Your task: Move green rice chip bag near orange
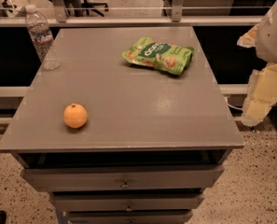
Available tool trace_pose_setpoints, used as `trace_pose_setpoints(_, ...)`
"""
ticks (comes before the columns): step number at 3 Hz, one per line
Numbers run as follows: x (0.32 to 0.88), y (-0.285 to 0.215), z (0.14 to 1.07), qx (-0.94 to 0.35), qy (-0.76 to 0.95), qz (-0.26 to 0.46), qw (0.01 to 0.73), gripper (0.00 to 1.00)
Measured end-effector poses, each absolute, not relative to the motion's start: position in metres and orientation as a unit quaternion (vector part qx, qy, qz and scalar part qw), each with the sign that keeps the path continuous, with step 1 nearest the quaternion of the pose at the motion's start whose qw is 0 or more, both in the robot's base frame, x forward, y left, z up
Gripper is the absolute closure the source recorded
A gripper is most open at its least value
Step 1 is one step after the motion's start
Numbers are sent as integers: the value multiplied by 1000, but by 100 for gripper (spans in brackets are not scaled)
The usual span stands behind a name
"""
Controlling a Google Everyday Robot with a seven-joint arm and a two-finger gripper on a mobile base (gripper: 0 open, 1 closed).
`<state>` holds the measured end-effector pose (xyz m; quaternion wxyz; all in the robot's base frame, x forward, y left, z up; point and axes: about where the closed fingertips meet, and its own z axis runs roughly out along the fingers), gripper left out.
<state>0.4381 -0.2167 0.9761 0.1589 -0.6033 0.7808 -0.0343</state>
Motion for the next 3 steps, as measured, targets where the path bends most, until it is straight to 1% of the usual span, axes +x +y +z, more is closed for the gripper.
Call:
trace_pose_setpoints(1,438,-217,976,-603,781,-34,159,0)
trace_pose_setpoints(2,450,-209,963,-598,780,-19,183,0)
trace_pose_setpoints(3,494,-190,932,-587,776,11,230,0)
